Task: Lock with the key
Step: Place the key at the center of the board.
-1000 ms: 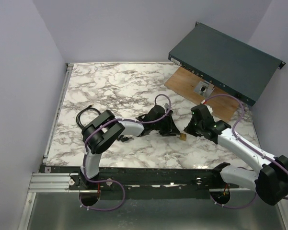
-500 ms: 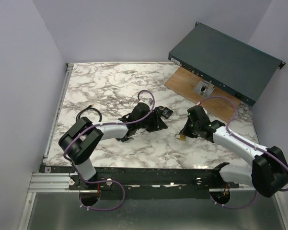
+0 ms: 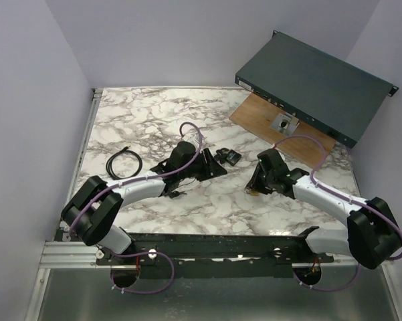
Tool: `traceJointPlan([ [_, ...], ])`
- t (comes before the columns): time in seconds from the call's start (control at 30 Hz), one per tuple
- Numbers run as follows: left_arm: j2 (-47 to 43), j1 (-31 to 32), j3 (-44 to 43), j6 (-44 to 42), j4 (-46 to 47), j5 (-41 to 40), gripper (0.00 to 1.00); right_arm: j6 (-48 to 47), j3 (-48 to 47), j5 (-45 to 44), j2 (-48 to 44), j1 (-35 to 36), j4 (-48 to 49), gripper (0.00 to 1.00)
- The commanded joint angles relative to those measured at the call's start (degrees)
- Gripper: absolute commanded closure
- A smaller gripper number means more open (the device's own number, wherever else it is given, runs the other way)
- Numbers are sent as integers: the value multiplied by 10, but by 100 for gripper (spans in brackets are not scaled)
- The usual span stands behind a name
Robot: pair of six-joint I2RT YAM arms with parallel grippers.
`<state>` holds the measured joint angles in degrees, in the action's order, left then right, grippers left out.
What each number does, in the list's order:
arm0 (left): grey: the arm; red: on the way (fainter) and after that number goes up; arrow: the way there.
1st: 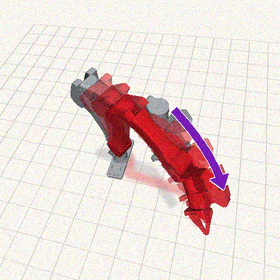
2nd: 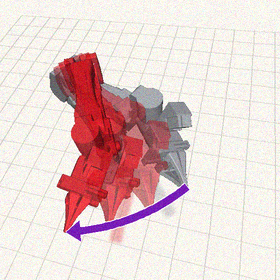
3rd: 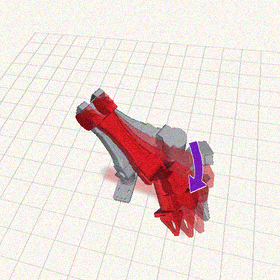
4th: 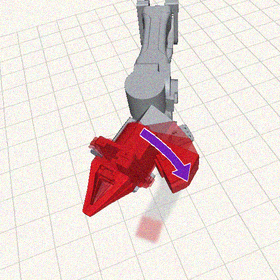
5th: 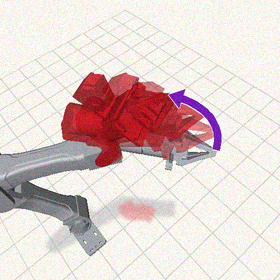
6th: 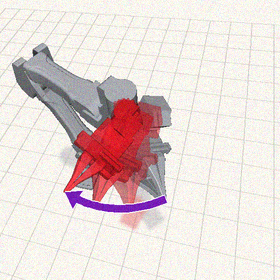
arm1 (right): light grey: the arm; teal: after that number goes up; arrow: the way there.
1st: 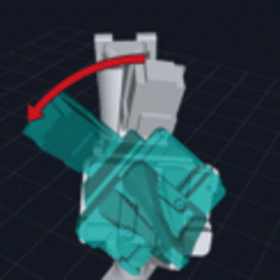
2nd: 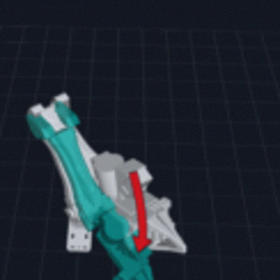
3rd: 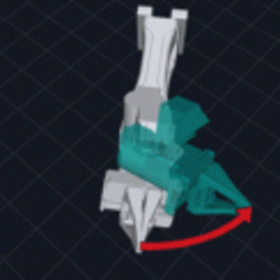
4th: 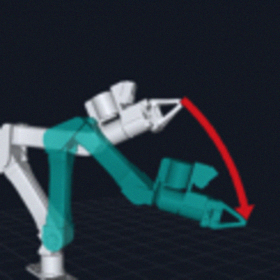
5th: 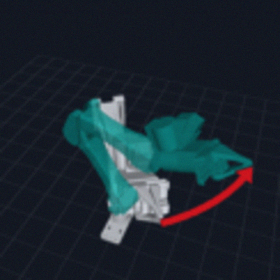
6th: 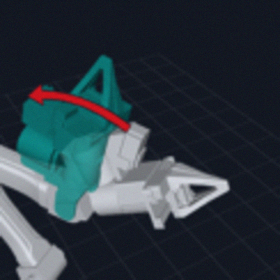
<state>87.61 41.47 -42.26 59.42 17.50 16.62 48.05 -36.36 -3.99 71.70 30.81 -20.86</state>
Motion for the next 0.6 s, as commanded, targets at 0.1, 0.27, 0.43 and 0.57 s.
traceJointPlan([
  [0.1,-92,-9,22,-17,-41,3,58,2,0,-3,-1,5,15,64],
  [0.27,-176,-40,27,-53,-134,-30,56,-30,-57,-17,13,29,-8,52],
  [0.43,-292,-109,43,-96,-253,-54,41,-61,-141,-57,95,134,19,40],
  [0.57,-375,-184,39,-135,-346,-58,33,-108,-184,-20,163,186,98,33],
])
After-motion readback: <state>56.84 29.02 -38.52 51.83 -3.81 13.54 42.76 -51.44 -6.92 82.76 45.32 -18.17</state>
